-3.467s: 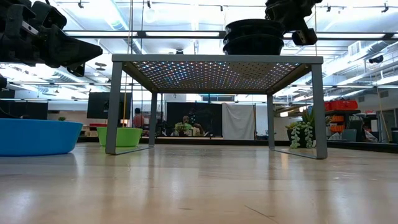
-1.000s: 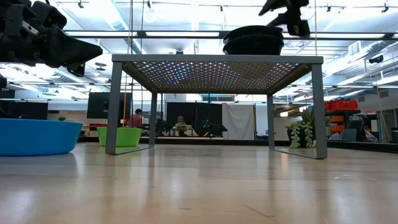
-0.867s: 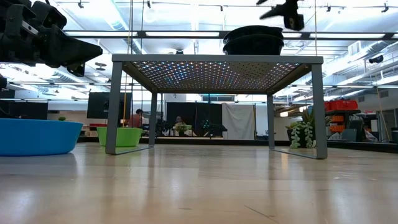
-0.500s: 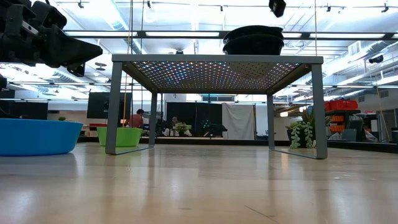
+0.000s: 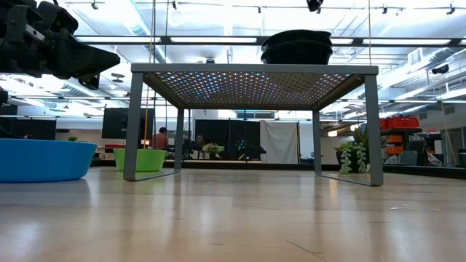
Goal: Pick & Place Mini bowls
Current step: Put the light green plastic bowl on the shelf
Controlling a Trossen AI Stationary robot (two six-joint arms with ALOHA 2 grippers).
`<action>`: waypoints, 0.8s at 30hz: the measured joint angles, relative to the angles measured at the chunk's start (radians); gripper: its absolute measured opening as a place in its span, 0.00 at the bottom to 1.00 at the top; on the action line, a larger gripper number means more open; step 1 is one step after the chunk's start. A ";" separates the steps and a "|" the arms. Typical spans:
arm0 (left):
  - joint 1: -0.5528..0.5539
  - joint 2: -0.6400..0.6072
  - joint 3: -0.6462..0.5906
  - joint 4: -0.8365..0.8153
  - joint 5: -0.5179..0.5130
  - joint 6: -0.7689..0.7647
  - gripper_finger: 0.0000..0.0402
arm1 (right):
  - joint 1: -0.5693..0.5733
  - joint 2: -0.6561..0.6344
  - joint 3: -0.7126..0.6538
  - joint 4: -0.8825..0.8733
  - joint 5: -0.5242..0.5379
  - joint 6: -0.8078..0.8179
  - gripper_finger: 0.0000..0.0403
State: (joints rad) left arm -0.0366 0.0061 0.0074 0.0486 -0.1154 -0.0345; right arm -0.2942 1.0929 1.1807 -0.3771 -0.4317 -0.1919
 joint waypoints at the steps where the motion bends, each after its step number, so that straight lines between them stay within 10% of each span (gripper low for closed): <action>1: 0.000 0.000 0.000 0.000 0.000 0.000 0.11 | -0.002 -0.001 -0.013 0.022 -0.030 -0.017 0.01; 24: 0.000 0.000 0.000 0.000 0.000 0.000 0.11 | -0.050 -0.005 -0.196 0.256 -0.172 0.001 0.00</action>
State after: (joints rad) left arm -0.0366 0.0063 0.0073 0.0488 -0.1155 -0.0345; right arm -0.3439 1.0879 0.9848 -0.1209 -0.6041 -0.1910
